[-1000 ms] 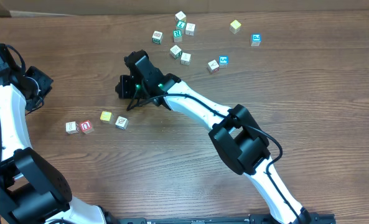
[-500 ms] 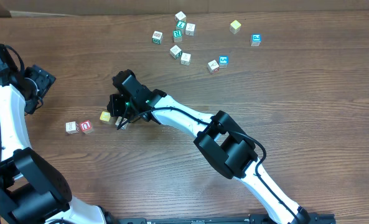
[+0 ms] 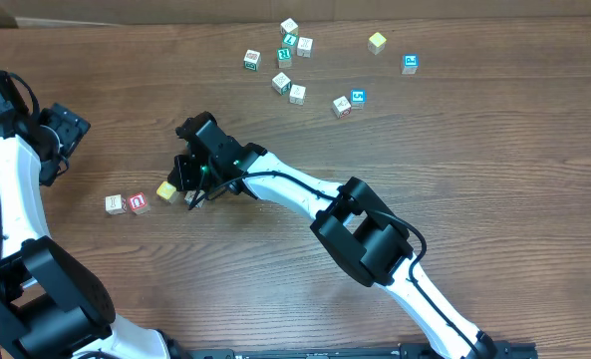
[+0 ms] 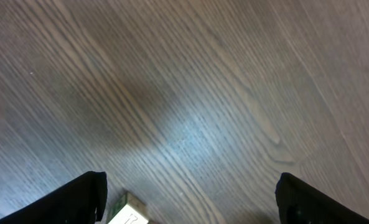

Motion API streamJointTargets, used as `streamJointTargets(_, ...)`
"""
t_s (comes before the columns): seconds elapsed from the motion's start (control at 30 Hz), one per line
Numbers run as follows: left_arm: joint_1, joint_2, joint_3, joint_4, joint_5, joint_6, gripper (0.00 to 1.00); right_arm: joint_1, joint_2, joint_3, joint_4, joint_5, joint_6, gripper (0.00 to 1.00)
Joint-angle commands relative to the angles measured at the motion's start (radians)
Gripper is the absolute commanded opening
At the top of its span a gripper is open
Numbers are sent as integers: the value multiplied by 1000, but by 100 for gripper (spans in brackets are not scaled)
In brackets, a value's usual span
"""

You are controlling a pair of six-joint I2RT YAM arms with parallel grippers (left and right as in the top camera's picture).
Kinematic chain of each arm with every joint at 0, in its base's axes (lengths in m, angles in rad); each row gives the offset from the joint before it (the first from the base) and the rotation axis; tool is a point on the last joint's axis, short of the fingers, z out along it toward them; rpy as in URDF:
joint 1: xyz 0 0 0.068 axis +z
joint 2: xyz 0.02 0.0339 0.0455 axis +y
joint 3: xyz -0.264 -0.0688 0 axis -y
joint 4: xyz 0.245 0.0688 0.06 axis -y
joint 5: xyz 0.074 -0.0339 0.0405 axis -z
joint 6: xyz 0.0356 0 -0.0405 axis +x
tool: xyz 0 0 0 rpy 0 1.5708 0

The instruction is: Form a horizontal line

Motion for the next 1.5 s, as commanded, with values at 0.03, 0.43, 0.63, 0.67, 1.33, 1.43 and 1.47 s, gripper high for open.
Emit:
streamJointTargets(0.03,6,-2,13,-27,-47,-3,87,17,8,25,-8,-39,-41,4)
streamJointTargets(0.43,13,-2,13,-155,-207,-54,100,18,7,56,-66,-21,-134,4)
streamJointTargets(0.63,43,-1,-16,-163,-215,-62,81,-4,6,242,-333,159,-217,4)
streamJointTargets(0.67,48,-1,-30,-163,-215,-61,67,-4,6,290,-418,211,-230,4)
streamJointTargets(1.33,82,6,-414,154,-220,51,4,-50,6,354,-1031,427,58,20)
streamJointTargets(1.43,82,22,-415,227,-108,175,4,-46,6,319,-1025,344,101,7)
streamJointTargets(1.47,82,25,-415,241,-86,205,4,-43,6,318,-1022,335,109,5)
